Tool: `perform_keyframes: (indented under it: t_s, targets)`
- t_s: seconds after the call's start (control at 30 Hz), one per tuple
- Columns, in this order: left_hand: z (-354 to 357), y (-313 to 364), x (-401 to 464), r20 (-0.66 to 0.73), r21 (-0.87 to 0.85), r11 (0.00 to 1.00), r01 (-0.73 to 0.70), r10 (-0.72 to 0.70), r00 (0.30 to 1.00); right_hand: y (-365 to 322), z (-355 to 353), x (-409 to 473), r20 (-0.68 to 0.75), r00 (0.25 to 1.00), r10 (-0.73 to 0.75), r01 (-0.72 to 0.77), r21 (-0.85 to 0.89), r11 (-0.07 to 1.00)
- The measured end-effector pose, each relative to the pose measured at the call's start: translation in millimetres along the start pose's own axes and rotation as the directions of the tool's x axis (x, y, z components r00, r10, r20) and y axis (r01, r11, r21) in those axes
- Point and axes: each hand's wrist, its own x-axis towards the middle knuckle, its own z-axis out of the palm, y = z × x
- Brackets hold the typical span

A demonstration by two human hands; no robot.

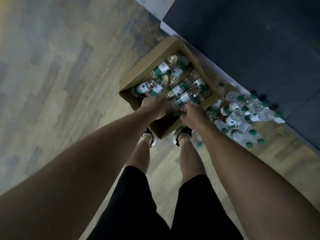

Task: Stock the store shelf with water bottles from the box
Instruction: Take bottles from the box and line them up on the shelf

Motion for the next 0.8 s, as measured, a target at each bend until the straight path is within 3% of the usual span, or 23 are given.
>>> perform_keyframes:
  t_s: [0.4,0.6,0.8]
  targets:
    - [145.7,-44.4,146.2,0.095,-0.015,1.000,0.000,0.002,0.996,34.9,131.0,161.7,-0.030,0.999,0.035,-0.034,0.040,0.999]
    - [191.9,-54.1,205.8,0.140,0.035,0.999,-0.013,0.008,0.990,53.8,175.8,228.9,-0.065,0.997,0.035,-0.040,-0.076,0.996]
    - [212.8,-72.7,242.7,0.113,0.049,0.999,0.020,-0.025,0.993,48.0,211.8,270.2,-0.182,0.972,-0.148,0.118,-0.169,0.979]
